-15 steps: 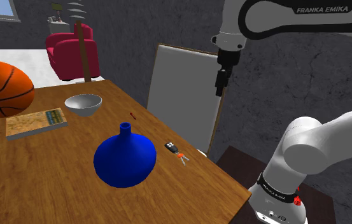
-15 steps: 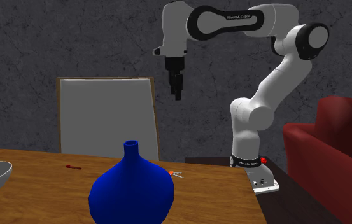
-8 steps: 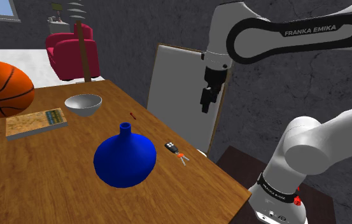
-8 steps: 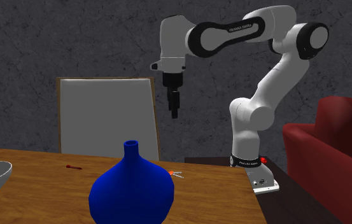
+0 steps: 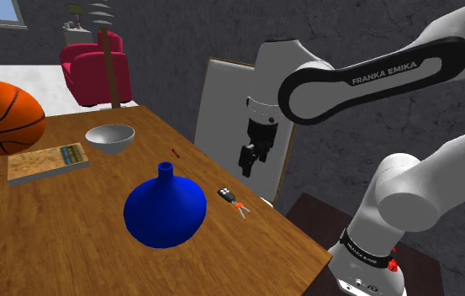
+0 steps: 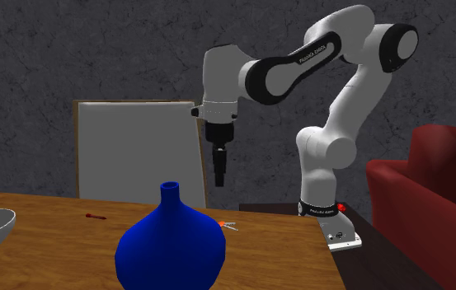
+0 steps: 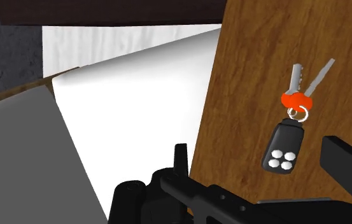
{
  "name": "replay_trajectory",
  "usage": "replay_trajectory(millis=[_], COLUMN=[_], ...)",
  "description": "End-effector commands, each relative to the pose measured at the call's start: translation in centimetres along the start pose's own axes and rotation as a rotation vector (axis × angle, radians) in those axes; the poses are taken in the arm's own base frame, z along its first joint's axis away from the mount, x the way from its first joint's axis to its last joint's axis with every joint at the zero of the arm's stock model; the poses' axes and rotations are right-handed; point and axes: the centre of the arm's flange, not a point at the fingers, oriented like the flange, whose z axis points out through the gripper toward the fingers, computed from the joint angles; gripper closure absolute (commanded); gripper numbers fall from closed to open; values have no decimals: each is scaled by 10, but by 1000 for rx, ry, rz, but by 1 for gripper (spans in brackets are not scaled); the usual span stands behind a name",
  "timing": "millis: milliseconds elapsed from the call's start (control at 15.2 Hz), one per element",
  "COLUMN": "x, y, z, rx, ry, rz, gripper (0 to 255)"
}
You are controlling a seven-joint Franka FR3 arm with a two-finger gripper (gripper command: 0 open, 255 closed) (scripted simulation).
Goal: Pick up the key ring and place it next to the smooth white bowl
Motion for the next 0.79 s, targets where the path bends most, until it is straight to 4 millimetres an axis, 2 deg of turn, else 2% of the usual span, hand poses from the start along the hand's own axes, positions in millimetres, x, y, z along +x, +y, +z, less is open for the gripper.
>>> replay_trajectory(millis=[0,264,330,726], x=[7,19,19,20], y=[-20,-57,-57,-58], z=[17,48,48,80], rx=[12,33,33,33], ry=[10,26,26,26], rz=[22,62,62,62], gripper=[0,0,0,0])
